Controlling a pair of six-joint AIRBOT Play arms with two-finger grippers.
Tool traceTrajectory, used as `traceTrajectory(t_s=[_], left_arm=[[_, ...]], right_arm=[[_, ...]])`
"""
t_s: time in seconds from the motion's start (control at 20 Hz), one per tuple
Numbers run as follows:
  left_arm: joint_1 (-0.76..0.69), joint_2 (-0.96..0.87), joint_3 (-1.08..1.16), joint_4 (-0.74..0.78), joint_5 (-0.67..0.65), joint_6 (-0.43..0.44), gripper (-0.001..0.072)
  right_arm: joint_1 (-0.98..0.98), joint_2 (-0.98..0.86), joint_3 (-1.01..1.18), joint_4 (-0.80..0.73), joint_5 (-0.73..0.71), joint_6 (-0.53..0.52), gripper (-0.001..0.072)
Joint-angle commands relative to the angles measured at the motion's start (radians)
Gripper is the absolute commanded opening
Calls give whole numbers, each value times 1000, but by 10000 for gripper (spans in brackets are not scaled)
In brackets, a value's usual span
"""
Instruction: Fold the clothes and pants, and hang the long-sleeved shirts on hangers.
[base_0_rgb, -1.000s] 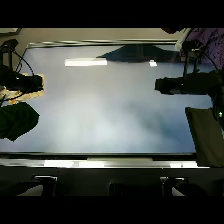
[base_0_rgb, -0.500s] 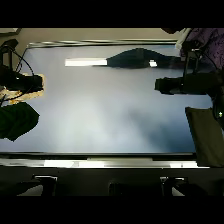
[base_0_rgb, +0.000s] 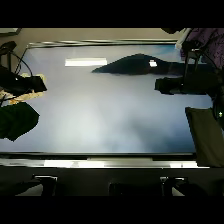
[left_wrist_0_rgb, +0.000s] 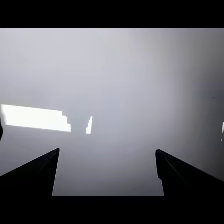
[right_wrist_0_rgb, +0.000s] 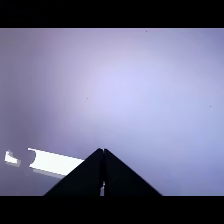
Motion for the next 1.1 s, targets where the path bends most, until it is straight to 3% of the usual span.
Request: traceTrajectory(t_s=[0.0, 0.2, 0.4, 0.65, 0.9, 0.95, 1.0, 1.05], left_arm=[[147, 8, -67, 95, 50, -60, 720], [409, 7, -196, 90, 214, -60, 720], [554, -13, -342, 68, 477, -78, 720], [597, -151, -426, 66, 641, -79, 720], [590, -303, -427, 65, 719, -96, 720], [587, -316, -426, 52, 711, -98, 626], [587, -320, -426, 21, 690, -98, 236], [587, -315, -424, -24, 656, -93, 14]], right_arm=[[1, 1, 1, 0, 0, 0, 32], [1, 1, 1, 1, 1, 0, 33], [1, 1, 1, 0, -1, 0, 34], [1, 1, 1, -11, 0, 0, 34], [1, 1, 1, -11, -3, 0, 56], [1, 1, 1, -12, -3, 0, 75], [1, 1, 1, -12, -3, 0, 75], [1, 1, 1, -12, -4, 0, 75]])
